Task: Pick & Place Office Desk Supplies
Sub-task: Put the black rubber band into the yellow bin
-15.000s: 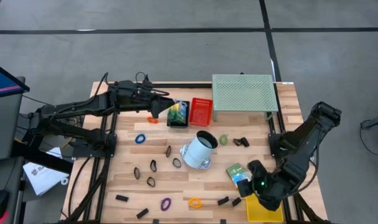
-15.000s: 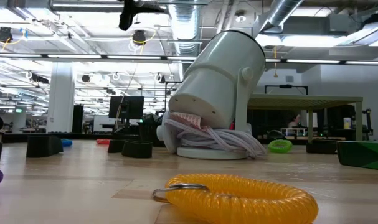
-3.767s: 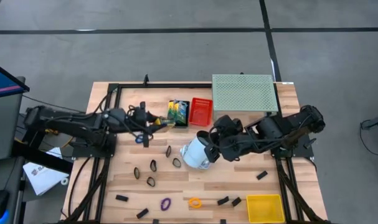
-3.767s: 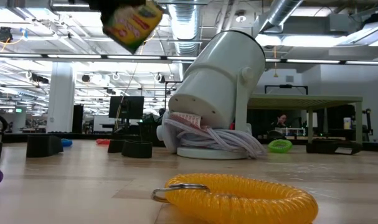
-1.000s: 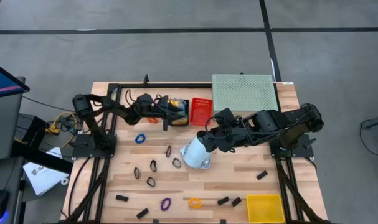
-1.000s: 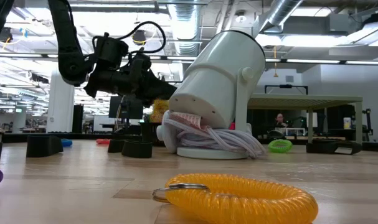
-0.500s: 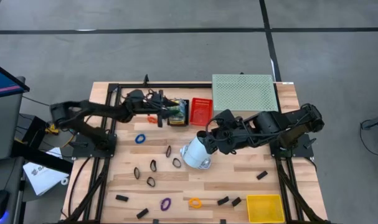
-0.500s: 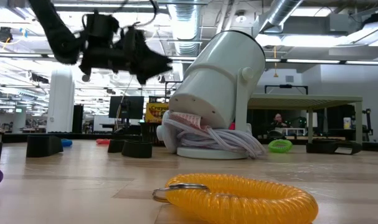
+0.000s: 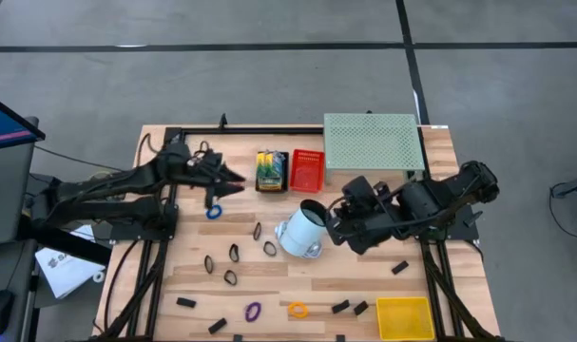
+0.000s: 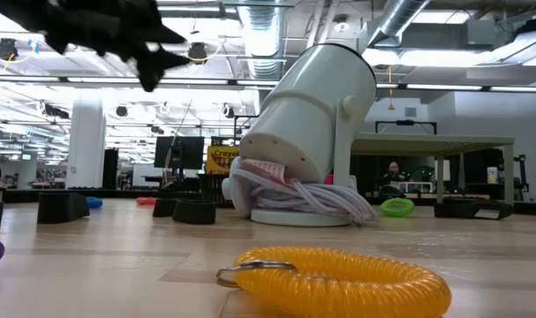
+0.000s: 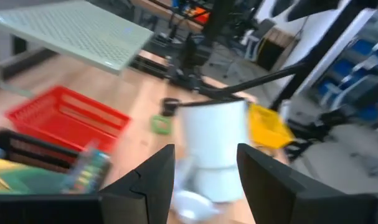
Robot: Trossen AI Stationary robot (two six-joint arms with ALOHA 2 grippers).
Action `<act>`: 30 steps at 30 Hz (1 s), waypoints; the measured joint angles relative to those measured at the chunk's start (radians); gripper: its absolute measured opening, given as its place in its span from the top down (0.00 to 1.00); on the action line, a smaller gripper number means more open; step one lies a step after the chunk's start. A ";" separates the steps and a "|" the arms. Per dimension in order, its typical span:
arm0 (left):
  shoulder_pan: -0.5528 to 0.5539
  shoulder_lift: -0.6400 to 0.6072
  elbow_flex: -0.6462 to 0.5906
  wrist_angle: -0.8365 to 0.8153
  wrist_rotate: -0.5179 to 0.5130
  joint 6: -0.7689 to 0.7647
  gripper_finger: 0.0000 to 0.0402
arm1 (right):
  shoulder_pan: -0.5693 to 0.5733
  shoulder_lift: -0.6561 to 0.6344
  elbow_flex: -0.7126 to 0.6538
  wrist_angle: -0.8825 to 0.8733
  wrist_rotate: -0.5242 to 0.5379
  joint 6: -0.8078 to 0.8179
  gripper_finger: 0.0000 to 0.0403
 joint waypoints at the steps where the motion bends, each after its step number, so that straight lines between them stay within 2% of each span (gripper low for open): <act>1: -0.023 -0.032 0.000 -0.029 -0.009 -0.028 0.59 | 0.013 -0.001 0.000 0.000 0.018 0.008 0.72; 4: -0.109 -0.110 0.000 -0.083 -0.033 -0.125 0.60 | 0.055 0.001 0.000 -0.007 0.054 0.028 0.72; 7: -0.201 -0.158 -0.001 -0.067 -0.085 -0.212 0.62 | 0.103 0.000 0.000 -0.010 0.081 0.031 0.72; 14: -0.349 -0.160 -0.001 0.174 -0.273 -0.264 0.63 | 0.194 -0.005 0.000 -0.007 0.109 0.042 0.72; 18: -0.353 -0.128 -0.001 0.358 -0.346 -0.226 0.62 | 0.229 -0.040 0.000 0.014 0.175 0.133 0.72; 22: -0.336 -0.103 0.000 0.499 -0.367 -0.163 0.61 | 0.269 -0.097 0.000 0.042 0.318 0.188 0.72; 27: -0.294 -0.100 0.000 0.511 -0.368 -0.133 0.60 | 0.305 -0.177 0.000 0.086 0.473 0.190 0.73; 30: -0.275 -0.100 0.000 0.512 -0.368 -0.123 0.60 | 0.327 -0.223 0.000 0.153 0.586 0.136 0.73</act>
